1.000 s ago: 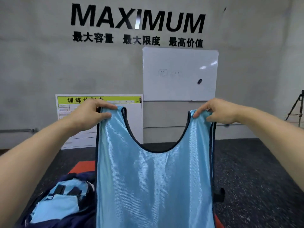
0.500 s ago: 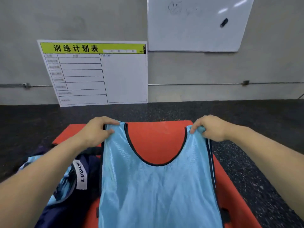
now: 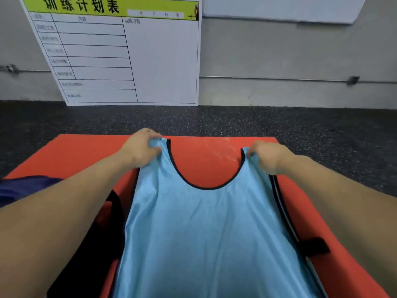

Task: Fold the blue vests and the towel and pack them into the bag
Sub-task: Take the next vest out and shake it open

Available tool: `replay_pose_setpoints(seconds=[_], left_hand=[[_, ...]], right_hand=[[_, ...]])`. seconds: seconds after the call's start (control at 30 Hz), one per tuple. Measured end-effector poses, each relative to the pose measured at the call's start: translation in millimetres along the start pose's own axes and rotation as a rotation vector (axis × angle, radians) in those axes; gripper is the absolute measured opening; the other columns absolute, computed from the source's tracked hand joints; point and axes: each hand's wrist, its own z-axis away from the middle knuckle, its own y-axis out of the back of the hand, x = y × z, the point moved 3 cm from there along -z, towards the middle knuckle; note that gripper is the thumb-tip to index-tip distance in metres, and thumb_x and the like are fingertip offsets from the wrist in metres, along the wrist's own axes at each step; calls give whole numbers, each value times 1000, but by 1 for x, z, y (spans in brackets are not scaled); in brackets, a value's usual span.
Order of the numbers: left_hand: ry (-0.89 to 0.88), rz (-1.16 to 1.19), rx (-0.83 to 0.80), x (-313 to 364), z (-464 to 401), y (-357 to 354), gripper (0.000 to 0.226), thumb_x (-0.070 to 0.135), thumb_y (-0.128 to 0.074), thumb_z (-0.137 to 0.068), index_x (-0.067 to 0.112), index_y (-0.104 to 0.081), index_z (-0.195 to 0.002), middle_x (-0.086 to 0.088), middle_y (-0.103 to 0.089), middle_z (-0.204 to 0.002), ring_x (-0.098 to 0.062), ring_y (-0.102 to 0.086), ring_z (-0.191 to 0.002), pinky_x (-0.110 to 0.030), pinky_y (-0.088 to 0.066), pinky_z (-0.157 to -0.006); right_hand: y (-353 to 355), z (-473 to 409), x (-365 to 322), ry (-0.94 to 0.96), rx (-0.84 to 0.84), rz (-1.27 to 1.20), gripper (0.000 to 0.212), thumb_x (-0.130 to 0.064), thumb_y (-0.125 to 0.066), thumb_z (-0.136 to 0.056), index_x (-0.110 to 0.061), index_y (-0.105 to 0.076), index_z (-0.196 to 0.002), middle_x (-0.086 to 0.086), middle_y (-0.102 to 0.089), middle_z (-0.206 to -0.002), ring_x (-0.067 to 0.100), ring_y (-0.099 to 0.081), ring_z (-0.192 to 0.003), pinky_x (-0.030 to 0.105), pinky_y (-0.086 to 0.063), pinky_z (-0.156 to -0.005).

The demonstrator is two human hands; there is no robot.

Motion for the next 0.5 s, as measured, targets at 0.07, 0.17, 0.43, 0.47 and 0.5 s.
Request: replay_pose_setpoints(seconds=[0.07,0.17,0.43,0.47,0.5], left_hand=[[44,-102,13,-2,-17,-6,69,41,-67,-94,26,-38,-155,-6,-22,-165,-34,-23,-150,-44,-22,-122],[37,-309,2,7,-9,-22,77,58,-55,-96,44,-14,-159,-6,8,-170,-31,2,-156,-50,-10,-125],[-75,-204,-129,67,115,-121,91,53,9,-85,9,-15,-161,-8,-9,-170,-23,-4,-157,-40,-5,-125],[-46,-214,-140,64,123,-128,98,56,14,-80,9,-14,-161,-7,-8,-170,-22,-4,-157,-39,-4,-125],[-15,-237,-140,57,130,-131,100,57,15,-78,10,-12,-161,-6,-7,-170,-20,-2,-157,-38,-2,-126]], right_hand=[[-7,-13,0,-23,-13,69,63,-11,-47,-94,-32,-39,-152,4,-21,-166,32,-27,-150,47,-29,-119],[-20,-4,-16,8,105,36,64,-29,-47,-102,-37,-21,-160,3,2,-172,29,-2,-158,51,-10,-126],[-99,79,-140,217,91,-276,67,-52,-10,-106,-17,-14,-163,2,-5,-172,19,-1,-158,42,0,-128],[-106,84,-140,203,87,-261,77,-59,1,-100,-18,-12,-164,1,-4,-172,18,1,-158,41,3,-128],[-110,88,-133,176,84,-253,82,-63,7,-96,-19,-9,-164,-1,-1,-172,17,4,-158,41,5,-128]])
